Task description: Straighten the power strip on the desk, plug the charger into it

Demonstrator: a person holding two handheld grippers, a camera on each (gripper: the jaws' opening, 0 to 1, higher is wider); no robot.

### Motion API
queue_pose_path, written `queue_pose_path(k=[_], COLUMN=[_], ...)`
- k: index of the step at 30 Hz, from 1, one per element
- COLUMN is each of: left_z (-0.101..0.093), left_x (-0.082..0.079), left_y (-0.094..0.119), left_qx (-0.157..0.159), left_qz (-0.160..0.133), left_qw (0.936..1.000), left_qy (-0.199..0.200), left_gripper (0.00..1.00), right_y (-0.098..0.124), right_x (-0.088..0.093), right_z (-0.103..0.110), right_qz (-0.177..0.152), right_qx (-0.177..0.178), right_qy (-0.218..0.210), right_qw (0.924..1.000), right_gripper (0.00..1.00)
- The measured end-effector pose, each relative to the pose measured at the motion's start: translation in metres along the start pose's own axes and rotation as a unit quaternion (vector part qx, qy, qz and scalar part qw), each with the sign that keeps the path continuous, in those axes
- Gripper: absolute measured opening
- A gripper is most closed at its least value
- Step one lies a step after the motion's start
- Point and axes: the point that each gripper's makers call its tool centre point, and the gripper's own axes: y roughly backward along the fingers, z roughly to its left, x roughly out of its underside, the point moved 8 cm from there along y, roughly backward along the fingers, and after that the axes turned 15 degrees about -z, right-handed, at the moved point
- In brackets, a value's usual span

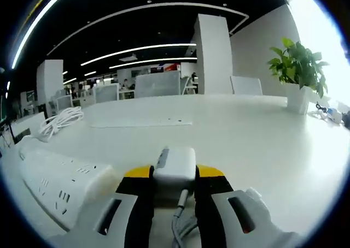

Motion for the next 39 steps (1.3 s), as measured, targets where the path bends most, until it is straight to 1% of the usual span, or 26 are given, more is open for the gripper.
queue_pose_path(k=[9,12,15,18,20,23,27,30,33,35,36,37,39], left_z=[0.001,0.003,0.003,0.002,0.002,0.003,0.002,0.002,0.002,0.003,0.003,0.002,0.002], left_x=[-0.002,-0.001,-0.001,-0.001,-0.001,0.000,0.000,0.000,0.000,0.000,0.000,0.000,0.000], left_y=[0.003,0.004,0.004,0.003,0.003,0.002,0.001,0.000,0.000,-0.001,-0.001,-0.001,-0.001], left_qx=[-0.003,-0.005,-0.006,-0.003,-0.002,-0.003,0.000,0.002,0.000,0.000,0.001,0.001,0.001], left_qz=[-0.002,-0.002,-0.001,-0.001,-0.002,-0.001,-0.001,-0.001,-0.002,-0.002,-0.003,-0.003,-0.004], left_qw=[1.0000,1.0000,1.0000,1.0000,1.0000,1.0000,1.0000,1.0000,1.0000,1.0000,1.0000,1.0000,1.0000], left_qy=[-0.001,-0.001,0.000,0.000,0.000,0.000,0.001,0.001,0.002,0.002,0.002,0.002,0.003], left_gripper=[0.92,0.92,0.92,0.92,0.92,0.92,0.92,0.92,0.92,0.92,0.92,0.92,0.92], right_y=[0.000,0.000,-0.001,-0.001,-0.006,-0.004,-0.004,-0.005,-0.005,-0.003,-0.002,-0.002,0.003], right_x=[-0.002,-0.003,-0.004,-0.007,-0.009,-0.015,-0.023,-0.032,-0.044,-0.048,-0.051,-0.054,-0.056], right_z=[-0.002,-0.003,-0.001,-0.001,-0.003,-0.005,-0.009,-0.011,-0.014,-0.014,-0.015,-0.016,-0.015], right_qz=[-0.004,-0.007,-0.008,-0.013,-0.016,-0.017,-0.021,-0.017,-0.016,-0.009,-0.006,-0.004,0.001], right_qx=[-0.018,-0.019,-0.029,-0.041,-0.051,-0.067,-0.089,-0.117,-0.136,-0.162,-0.163,-0.174,-0.182], right_qy=[-0.006,-0.008,-0.013,-0.007,-0.001,0.011,0.015,0.029,0.038,0.050,0.059,0.080,0.083], right_qw=[0.9998,0.9998,0.9995,0.9991,0.9986,0.9976,0.9957,0.9926,0.9899,0.9855,0.9849,0.9814,0.9799], right_gripper=[0.26,0.26,0.26,0.26,0.26,0.26,0.26,0.26,0.26,0.26,0.26,0.26,0.26])
